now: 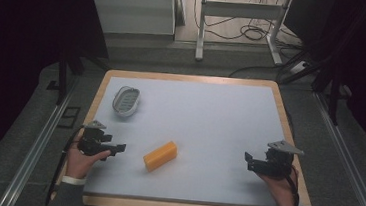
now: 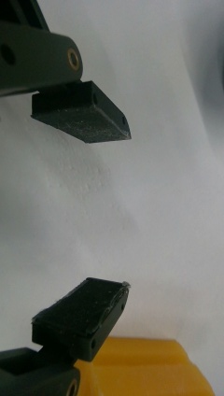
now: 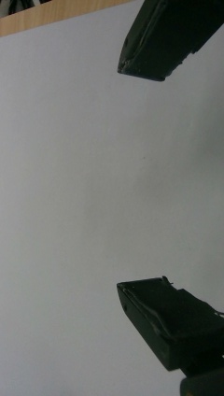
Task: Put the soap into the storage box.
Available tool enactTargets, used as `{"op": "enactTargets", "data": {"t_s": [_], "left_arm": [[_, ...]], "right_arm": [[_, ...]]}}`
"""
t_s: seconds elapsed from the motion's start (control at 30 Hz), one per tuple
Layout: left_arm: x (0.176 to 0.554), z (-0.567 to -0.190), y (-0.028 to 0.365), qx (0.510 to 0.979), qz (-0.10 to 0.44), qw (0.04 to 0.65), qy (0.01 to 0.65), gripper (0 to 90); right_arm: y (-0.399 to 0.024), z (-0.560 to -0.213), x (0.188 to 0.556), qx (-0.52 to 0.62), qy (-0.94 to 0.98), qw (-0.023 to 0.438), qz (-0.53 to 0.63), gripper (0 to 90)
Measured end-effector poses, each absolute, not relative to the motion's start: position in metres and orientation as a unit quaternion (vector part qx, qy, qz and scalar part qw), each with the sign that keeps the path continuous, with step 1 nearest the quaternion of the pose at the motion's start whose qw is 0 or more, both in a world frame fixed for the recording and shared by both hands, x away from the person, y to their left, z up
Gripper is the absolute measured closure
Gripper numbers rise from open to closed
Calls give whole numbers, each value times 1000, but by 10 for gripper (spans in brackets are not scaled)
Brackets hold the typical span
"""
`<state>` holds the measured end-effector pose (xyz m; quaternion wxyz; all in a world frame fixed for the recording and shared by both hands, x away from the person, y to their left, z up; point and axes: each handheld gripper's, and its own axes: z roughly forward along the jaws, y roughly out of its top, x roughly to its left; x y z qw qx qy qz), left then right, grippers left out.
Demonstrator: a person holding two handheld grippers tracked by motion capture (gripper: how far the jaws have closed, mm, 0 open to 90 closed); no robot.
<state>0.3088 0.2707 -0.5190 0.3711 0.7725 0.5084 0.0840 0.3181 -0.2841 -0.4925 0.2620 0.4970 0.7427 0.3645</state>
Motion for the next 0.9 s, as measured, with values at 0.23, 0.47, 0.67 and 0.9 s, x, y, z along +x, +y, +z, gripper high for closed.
{"op": "enactTargets", "data": {"t_s": [0.23, 0.47, 0.67, 0.9], "left_arm": [[308, -517, 275, 762, 99, 377, 517, 221], [305, -515, 273, 765, 102, 379, 511, 209], [305, -513, 274, 767, 109, 374, 510, 213], [298, -497, 275, 772, 118, 378, 498, 220]], "right_arm": [[-287, -497, 318, 501, 746, 266, 348, 21], [-288, -493, 313, 493, 744, 268, 362, 31], [-288, -496, 313, 493, 748, 271, 353, 38], [-294, -499, 314, 502, 745, 256, 357, 38]]}}
